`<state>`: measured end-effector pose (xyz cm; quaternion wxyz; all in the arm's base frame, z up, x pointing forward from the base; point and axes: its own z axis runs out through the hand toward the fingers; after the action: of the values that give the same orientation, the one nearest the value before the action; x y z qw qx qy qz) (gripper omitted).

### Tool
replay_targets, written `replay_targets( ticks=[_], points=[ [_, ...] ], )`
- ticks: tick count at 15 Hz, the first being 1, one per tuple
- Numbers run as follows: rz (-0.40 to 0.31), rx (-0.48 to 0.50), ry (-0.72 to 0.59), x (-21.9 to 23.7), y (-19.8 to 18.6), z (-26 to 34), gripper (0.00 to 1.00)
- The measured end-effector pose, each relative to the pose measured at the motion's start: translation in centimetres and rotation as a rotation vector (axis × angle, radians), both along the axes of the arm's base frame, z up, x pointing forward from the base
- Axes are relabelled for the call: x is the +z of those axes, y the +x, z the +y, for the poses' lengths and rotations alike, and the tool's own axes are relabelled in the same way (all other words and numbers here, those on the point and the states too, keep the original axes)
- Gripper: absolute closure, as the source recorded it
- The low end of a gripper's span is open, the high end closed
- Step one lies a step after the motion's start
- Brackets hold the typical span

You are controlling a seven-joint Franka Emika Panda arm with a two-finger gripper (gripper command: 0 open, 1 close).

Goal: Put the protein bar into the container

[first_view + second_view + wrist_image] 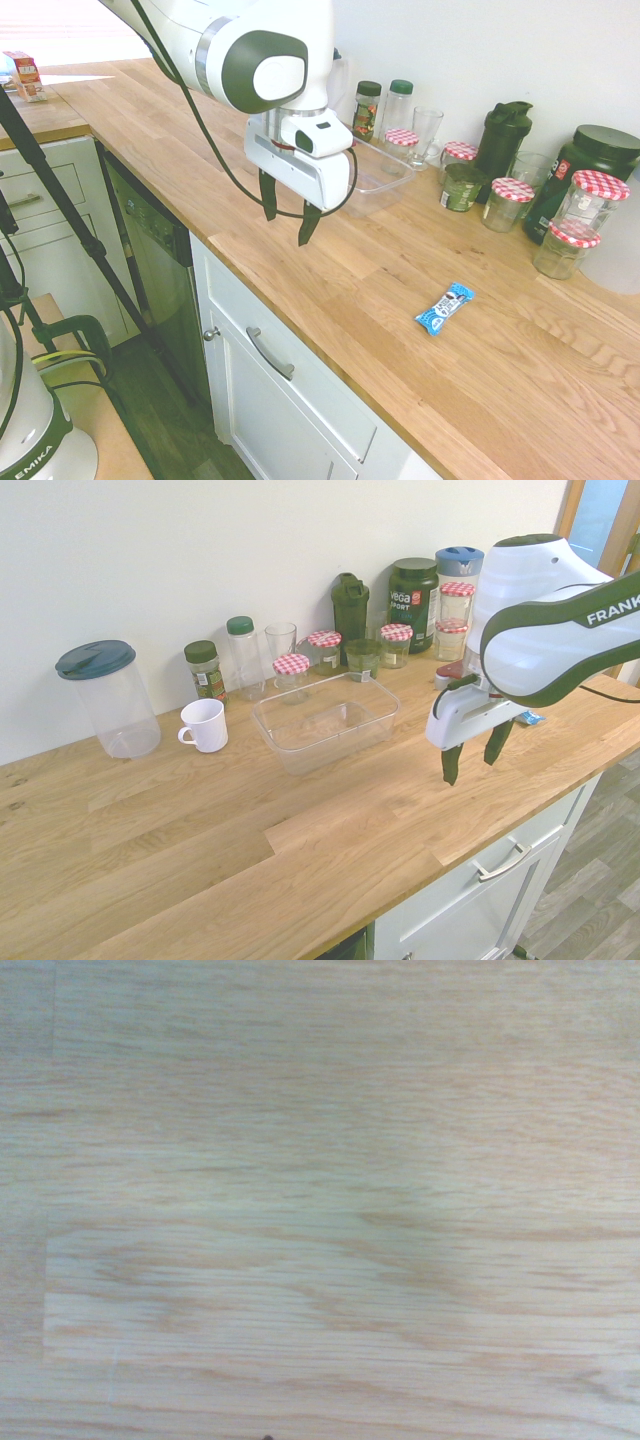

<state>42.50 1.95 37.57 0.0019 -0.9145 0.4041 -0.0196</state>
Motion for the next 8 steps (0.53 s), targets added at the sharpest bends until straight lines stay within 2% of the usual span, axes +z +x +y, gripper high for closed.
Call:
replay_targets(
  ticks=[4,8],
  points=[
    [0.0,0.005,-0.001,0.0,0.0,-0.7,0.0],
    [-0.019,-0.022,0.011,0.5,0.2,-4.1,0.0]
  ],
)
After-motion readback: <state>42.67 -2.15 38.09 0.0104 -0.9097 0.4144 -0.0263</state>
